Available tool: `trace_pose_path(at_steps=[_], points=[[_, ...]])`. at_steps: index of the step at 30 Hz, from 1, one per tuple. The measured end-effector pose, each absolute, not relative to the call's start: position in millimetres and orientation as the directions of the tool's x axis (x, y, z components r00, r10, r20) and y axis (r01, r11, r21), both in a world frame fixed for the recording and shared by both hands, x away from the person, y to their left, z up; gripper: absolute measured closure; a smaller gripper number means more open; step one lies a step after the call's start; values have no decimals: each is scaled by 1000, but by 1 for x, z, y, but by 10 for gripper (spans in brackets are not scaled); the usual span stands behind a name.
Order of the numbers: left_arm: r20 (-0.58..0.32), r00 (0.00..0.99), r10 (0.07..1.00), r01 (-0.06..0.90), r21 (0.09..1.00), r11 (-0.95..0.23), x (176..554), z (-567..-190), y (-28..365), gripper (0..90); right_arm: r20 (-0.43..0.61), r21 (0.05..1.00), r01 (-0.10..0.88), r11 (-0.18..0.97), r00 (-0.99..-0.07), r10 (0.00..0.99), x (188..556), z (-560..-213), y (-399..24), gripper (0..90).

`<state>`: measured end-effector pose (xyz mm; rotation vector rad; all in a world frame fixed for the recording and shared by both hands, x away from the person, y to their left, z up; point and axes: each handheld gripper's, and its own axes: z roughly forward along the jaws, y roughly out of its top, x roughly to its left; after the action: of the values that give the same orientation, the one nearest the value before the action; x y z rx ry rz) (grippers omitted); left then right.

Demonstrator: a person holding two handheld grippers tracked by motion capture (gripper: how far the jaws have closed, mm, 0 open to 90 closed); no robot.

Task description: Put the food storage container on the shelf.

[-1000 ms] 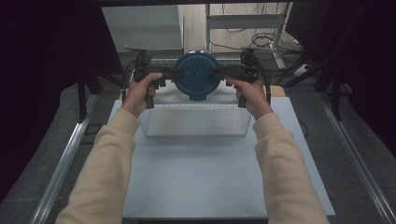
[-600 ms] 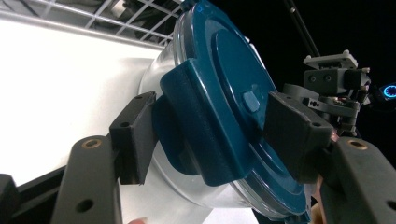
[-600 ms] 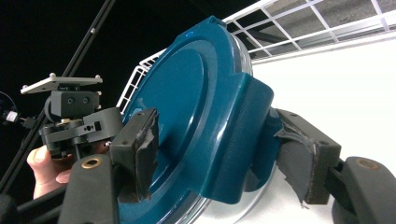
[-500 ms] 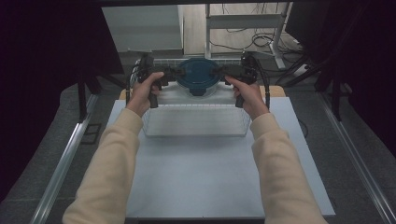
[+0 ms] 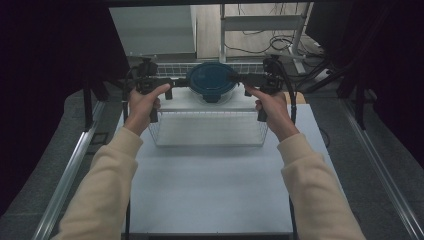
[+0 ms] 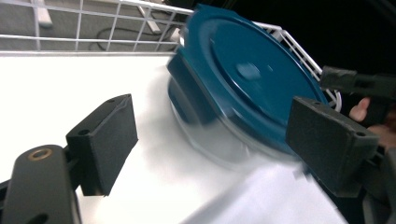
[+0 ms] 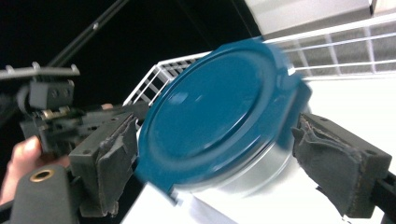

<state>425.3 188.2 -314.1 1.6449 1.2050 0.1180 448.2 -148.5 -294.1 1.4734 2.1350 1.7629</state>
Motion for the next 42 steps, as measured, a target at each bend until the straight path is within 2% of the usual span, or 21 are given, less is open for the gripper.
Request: trace_pose_path(at_steps=[3, 8, 11, 14, 18, 23, 28, 33, 37, 42], points=[[-372, 544, 752, 599, 800, -37, 400, -313, 186, 173, 484, 796, 603, -42, -594, 643, 426, -296, -149, 134], [-370, 586, 721, 572, 819, -44, 362, -321, 190, 177, 399, 832, 554, 33, -639, 657, 394, -306, -164, 141], [-342, 597, 726, 556, 828, -67, 339, -331, 192, 180, 346, 856, 513, 66, -663, 664, 375, -315, -176, 156], [-276, 618, 737, 523, 843, -123, 316, -344, 189, 186, 287, 879, 469, 88, -667, 687, 352, -326, -189, 166], [-287, 653, 701, 516, 846, -135, 289, -371, 187, 187, 233, 895, 428, 126, -688, 687, 319, -344, -201, 179], [-295, 617, 730, 539, 834, -119, 267, -413, 192, 200, 202, 887, 428, 175, -699, 687, 289, -383, -213, 188], [-297, 579, 759, 595, 790, -145, 255, -458, 191, 209, 244, 846, 493, 204, -698, 674, 277, -424, -218, 190], [-295, 566, 770, 629, 758, -171, 252, -479, 189, 213, 251, 813, 537, 227, -674, 694, 277, -458, -222, 198], [-287, 569, 771, 623, 762, -176, 252, -480, 188, 214, 199, 811, 522, 266, -672, 713, 277, -465, -222, 202], [-282, 546, 789, 618, 771, -152, 251, -478, 193, 203, 207, 826, 509, 242, -672, 711, 274, -462, -223, 202]])
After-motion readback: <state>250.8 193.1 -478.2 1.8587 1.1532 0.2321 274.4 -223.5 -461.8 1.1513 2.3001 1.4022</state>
